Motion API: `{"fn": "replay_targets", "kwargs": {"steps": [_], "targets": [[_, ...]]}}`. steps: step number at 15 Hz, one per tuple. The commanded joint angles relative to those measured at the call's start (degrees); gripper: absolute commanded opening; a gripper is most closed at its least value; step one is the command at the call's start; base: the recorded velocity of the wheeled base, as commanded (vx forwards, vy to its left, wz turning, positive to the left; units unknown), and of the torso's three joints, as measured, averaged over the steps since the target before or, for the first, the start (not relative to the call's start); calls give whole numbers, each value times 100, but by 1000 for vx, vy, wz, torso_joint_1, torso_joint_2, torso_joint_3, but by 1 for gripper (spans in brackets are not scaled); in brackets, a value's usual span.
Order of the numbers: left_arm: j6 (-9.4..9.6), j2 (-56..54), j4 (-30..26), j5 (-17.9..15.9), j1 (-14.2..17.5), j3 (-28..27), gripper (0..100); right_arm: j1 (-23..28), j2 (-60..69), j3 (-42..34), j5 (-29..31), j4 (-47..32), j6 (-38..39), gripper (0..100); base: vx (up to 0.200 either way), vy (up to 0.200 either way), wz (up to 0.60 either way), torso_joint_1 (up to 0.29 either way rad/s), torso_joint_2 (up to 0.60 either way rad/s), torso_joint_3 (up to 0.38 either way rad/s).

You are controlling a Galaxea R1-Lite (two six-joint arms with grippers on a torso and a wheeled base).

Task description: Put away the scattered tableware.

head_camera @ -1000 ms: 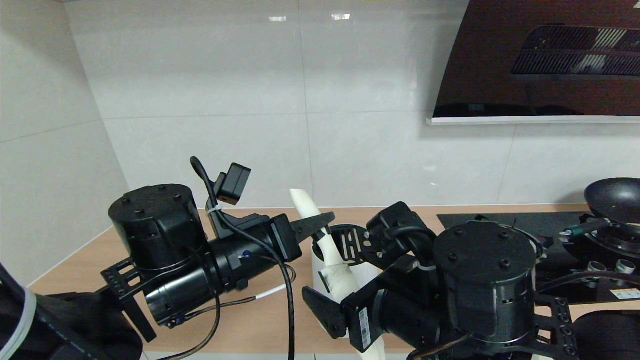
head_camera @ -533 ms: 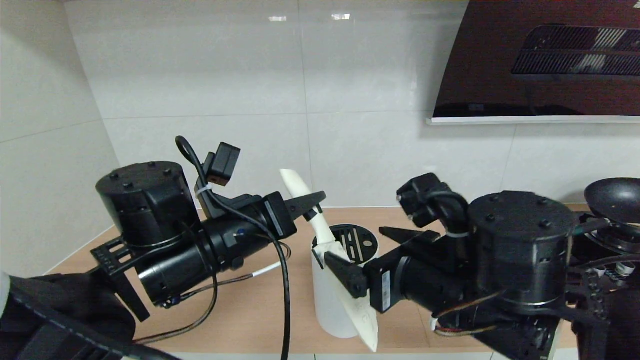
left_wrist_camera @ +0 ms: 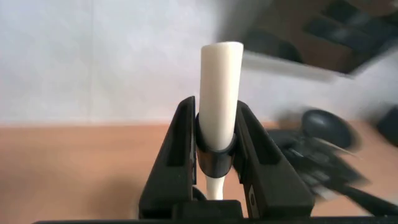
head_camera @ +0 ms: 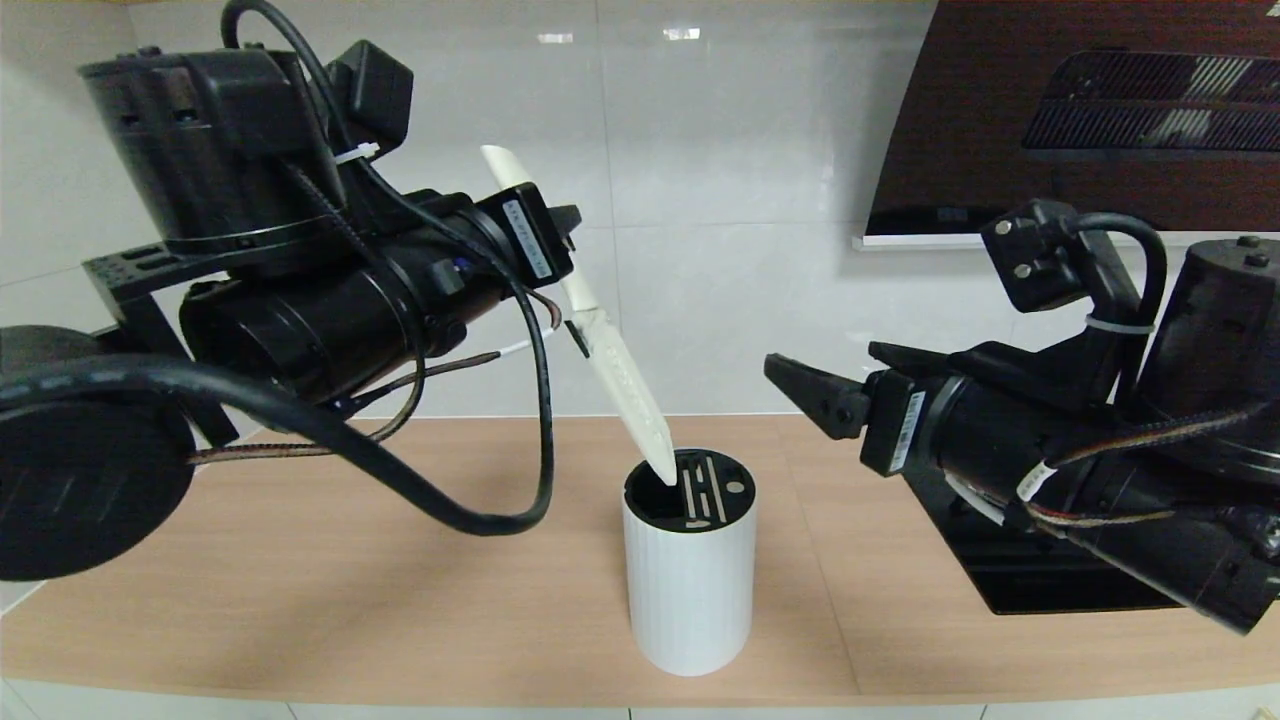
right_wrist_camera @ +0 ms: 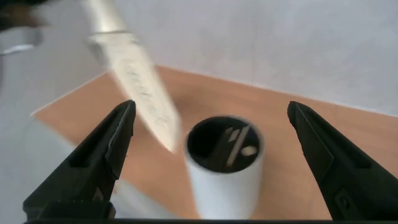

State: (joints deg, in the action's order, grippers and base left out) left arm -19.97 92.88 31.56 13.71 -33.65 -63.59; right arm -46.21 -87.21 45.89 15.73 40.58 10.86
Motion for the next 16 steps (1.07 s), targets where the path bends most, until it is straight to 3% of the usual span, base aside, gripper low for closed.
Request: {"fn": "replay_targets", "kwargs": {"steps": [1,2,3,4,6,7,9,16], "targets": [[424,-77,-1,255,-81,189,0,227,117,-27,1,2,-23,100,0,0,0,0,0,0],[608,-7,87,378,-107,268,0,280,108,-18,1,2,-23,100,0,0,0,0,0,0],[626,20,122,404,-116,268,0,288,117,-18,1,2,-23,100,0,0,0,0,0,0],[687,248,570,624,-204,224,0,350,90,-27,1,2,-31,100,0,0,0,0,0,0],[1021,591,755,1309,-256,-31,0,394,73,-36,9,2,-31,100,0,0,0,0,0,0],[1056,705,834,1564,-362,-110,0,403,73,-36,9,2,-31,100,0,0,0,0,0,0],[1056,881,1010,1643,-529,-93,0,411,20,-53,9,2,-31,100,0,0,0,0,0,0],[1065,1654,1353,2109,-599,-180,0,411,-85,-89,9,11,-31,100,0,0,0,0,0,0]]}}
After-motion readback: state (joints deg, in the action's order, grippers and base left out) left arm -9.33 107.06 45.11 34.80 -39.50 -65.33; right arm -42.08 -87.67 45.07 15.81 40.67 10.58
